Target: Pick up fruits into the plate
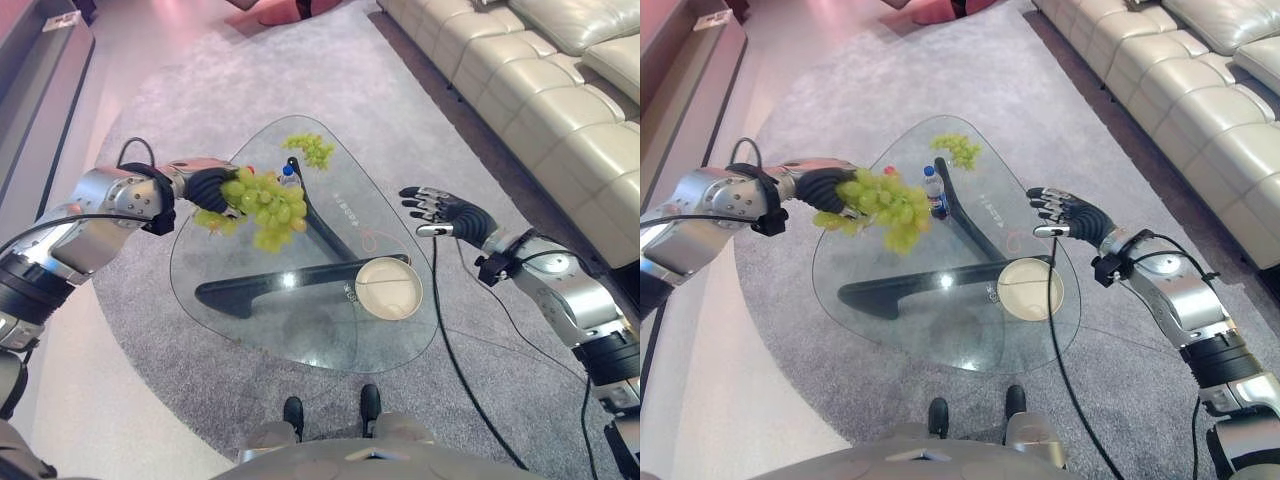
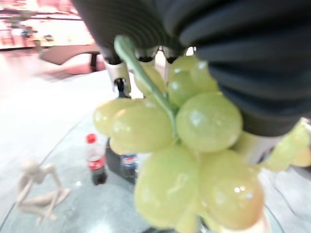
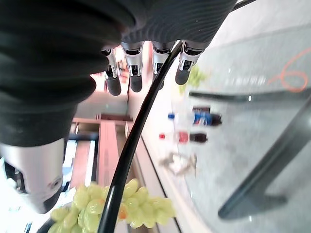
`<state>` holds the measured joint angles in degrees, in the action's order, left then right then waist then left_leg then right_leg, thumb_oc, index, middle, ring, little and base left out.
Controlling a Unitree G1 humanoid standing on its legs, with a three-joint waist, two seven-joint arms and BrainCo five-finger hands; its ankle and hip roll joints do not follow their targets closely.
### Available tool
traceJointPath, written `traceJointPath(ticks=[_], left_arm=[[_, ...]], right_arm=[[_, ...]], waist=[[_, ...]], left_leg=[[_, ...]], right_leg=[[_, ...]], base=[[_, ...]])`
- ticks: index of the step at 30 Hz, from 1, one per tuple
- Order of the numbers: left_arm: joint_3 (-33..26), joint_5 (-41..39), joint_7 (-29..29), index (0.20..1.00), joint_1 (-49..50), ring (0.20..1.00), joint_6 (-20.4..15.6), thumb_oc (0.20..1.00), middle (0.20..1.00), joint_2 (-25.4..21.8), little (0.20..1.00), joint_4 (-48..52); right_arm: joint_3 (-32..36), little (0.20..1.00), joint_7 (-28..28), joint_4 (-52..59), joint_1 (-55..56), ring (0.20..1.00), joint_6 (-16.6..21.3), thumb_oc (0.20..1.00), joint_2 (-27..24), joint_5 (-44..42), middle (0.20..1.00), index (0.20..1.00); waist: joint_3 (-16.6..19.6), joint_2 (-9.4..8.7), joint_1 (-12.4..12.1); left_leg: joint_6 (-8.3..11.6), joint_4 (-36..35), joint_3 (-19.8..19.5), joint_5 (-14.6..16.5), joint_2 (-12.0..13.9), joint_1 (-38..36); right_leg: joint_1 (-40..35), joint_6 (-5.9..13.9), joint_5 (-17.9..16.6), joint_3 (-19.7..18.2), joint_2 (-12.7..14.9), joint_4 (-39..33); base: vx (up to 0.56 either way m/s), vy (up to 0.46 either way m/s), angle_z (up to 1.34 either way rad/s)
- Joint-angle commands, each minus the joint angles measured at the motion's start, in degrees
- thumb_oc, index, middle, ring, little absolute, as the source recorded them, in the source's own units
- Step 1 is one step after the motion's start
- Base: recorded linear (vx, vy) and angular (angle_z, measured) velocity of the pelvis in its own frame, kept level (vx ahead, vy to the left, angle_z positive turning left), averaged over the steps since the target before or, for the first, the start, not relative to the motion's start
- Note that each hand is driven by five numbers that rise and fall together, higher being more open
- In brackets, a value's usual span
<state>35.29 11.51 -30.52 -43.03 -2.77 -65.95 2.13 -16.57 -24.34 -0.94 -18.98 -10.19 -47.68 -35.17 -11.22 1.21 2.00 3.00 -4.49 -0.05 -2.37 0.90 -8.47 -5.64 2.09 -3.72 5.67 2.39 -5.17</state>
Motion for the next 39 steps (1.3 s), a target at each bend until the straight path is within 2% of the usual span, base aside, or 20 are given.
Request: traceJointPath(ticks=[1,9,21,29,39], left_arm=[[-0.1,1.4,-1.4,0.200,-5.2,0.200,-3.9,0.200,0.200,0.4,0.200,-0.1],[3.3,2.4,-4.9,0.200,-7.0,0.200,-6.6,0.200,0.200,2.9,0.200,3.2],[6.2,3.6,-5.7,0.200,-10.5,0.200,-7.1,0.200,0.200,6.6,0.200,4.8],[6.2,3.3,-5.6,0.200,-11.2,0.200,-8.0,0.200,0.200,7.2,0.200,5.0],[5.4,1.5,-7.1,0.200,-12.0,0.200,-6.5,0.200,0.200,7.2,0.200,5.2]], right_arm=[[-0.6,1.000,-3.1,4.5,-1.8,1.000,-1.0,1.000,-0.2,-4.8,1.000,1.000],[-4.8,1.000,-3.6,5.6,-3.3,1.000,-6.1,1.000,2.0,-8.5,1.000,1.000],[-9.0,1.000,-2.1,5.0,-5.5,1.000,-9.4,1.000,7.4,-11.3,1.000,1.000],[-9.6,1.000,-2.4,5.9,-6.0,1.000,-10.8,1.000,9.1,-14.7,1.000,1.000],[-9.9,1.000,-3.7,7.7,-6.0,1.000,-11.9,1.000,10.3,-15.8,1.000,1.000]], waist=[[5.5,-1.68,-0.9],[6.6,-1.84,-1.6],[6.9,-1.69,-1.9],[7.2,-1.65,-2.1],[7.5,-1.43,-2.1]], left_leg=[[-1.51,4.3,2.2,5.8,-3.5,1.4],[-1.38,3.0,2.4,5.6,-3.4,0.2],[-1.23,2.0,2.9,5.4,-3.1,-0.4],[-1.24,1.8,3.0,5.5,-3.0,-0.6],[-1.43,1.7,2.8,5.5,-3.1,-0.9]], right_leg=[[-1.4,3.61,2.8,2.5,2.3,2.6],[-2.6,4.17,2.2,3.7,2.5,1.2],[-2.8,4.42,2.1,4.0,2.5,0.7],[-3.0,4.39,2.4,3.9,2.3,0.6],[-3.3,4.41,2.6,3.7,2.2,0.6]], base=[[0.00,0.000,0.00],[0.00,0.001,0.02],[-0.01,0.001,0.01],[0.00,0.000,0.00],[0.00,0.000,0.00]])
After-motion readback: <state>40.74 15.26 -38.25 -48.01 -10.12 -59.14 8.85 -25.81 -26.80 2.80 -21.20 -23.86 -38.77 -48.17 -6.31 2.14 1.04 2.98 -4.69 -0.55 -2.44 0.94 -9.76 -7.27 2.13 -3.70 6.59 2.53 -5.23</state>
